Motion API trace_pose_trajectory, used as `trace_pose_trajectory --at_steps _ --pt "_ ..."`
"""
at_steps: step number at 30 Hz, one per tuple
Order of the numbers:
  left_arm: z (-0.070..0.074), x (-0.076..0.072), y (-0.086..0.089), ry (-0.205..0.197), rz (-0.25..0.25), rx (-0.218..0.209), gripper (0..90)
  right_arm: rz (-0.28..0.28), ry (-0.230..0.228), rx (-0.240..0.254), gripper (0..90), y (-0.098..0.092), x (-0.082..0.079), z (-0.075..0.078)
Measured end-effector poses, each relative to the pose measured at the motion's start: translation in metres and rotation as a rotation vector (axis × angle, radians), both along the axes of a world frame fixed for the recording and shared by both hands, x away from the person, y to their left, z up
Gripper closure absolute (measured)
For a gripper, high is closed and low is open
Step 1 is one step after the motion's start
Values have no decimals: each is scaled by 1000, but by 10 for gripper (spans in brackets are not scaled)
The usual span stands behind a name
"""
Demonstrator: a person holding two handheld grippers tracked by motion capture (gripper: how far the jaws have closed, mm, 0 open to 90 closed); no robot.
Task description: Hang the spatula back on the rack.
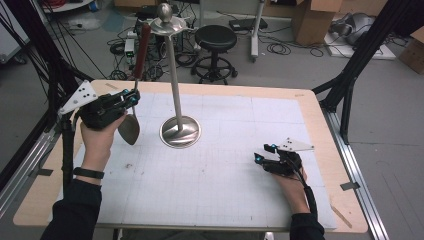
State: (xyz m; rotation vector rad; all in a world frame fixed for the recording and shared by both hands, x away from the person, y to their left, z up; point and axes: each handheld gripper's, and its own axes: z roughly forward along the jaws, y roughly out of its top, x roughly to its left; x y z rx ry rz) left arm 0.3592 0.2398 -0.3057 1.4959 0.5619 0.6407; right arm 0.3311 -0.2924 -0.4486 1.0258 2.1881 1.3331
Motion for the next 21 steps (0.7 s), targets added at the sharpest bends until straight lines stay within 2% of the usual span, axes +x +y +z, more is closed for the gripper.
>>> trace_pose_trajectory --at_steps 3,6,21 --pt "-1 2 -2 -18 34 15 842 1 0 0 426 0 0 0" --pt "-1 5 -4 -23 42 27 842 1 1 0 426 0 0 0" --pt "-5 8 -12 7 53 33 840 3 1 -1 426 1 0 0"
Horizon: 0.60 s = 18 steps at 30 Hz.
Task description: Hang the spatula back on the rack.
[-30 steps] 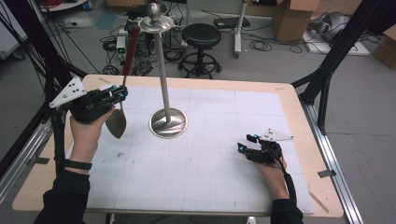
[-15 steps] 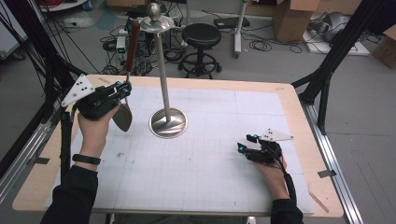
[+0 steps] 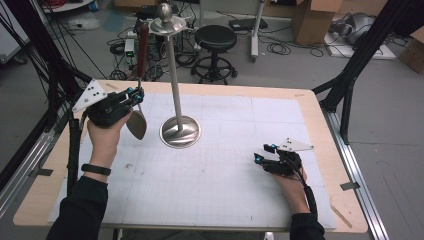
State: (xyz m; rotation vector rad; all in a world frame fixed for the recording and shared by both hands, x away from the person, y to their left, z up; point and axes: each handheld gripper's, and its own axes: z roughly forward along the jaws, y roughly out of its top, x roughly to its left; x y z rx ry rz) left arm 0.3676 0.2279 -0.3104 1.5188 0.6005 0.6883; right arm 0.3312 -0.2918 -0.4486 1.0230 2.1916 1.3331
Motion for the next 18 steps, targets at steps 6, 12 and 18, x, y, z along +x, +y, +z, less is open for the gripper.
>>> trace_pose_trajectory --at_steps 6,12,18 --pt "-1 1 -5 12 9 24 839 2 4 1 426 0 0 0" --pt "0 2 -8 16 14 37 837 3 3 -3 426 0 0 0" --pt "2 2 -13 2 13 42 787 3 3 -3 426 0 0 0"
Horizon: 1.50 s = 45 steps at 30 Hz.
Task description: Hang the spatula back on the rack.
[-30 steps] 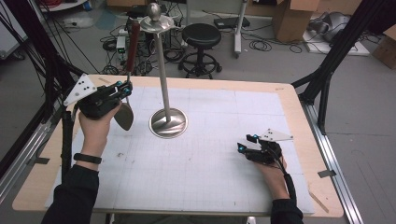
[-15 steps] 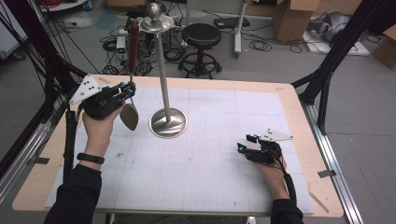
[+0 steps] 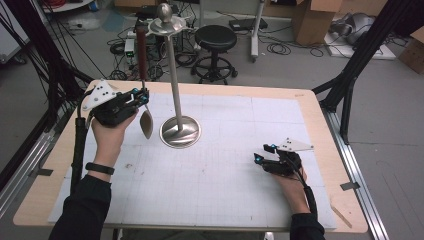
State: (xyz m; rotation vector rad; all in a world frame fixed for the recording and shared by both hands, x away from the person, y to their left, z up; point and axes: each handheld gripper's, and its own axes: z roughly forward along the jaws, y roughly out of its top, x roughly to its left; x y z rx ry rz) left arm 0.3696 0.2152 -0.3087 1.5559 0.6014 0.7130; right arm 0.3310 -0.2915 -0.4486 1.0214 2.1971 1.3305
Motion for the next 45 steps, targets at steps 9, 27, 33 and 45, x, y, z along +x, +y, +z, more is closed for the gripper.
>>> trace_pose_trajectory --at_steps 9,27,33,45 --pt "0 -13 10 27 8 -21 379 5 -4 -3 426 0 0 0" --pt "-90 -32 75 235 44 14 241 -12 -10 -4 355 0 0 0" --pt "-109 -33 87 292 92 28 207 -15 -5 3 335 0 -1 0" --pt "-140 -37 93 351 153 65 201 -22 -4 11 273 -1 0 0"
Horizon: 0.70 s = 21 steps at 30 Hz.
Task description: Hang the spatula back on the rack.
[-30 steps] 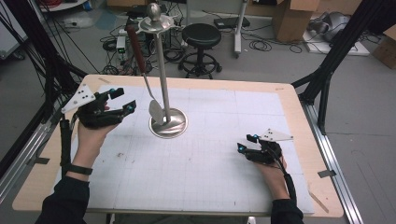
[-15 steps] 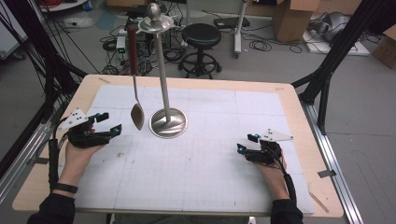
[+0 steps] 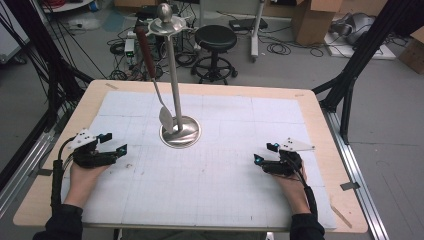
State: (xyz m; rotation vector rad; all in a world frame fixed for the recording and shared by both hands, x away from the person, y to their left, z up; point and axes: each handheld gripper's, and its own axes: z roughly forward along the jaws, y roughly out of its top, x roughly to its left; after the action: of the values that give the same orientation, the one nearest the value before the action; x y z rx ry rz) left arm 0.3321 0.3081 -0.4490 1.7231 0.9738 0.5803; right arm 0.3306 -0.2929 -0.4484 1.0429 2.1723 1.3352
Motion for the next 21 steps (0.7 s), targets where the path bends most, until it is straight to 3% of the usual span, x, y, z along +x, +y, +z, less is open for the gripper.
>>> trace_pose_trajectory --at_steps 5,21 --pt "0 -1 -4 -10 -16 39 208 -2 -2 -1 259 0 0 0" --pt "-1 -2 -7 -16 -16 65 201 1 0 -8 247 1 0 0"
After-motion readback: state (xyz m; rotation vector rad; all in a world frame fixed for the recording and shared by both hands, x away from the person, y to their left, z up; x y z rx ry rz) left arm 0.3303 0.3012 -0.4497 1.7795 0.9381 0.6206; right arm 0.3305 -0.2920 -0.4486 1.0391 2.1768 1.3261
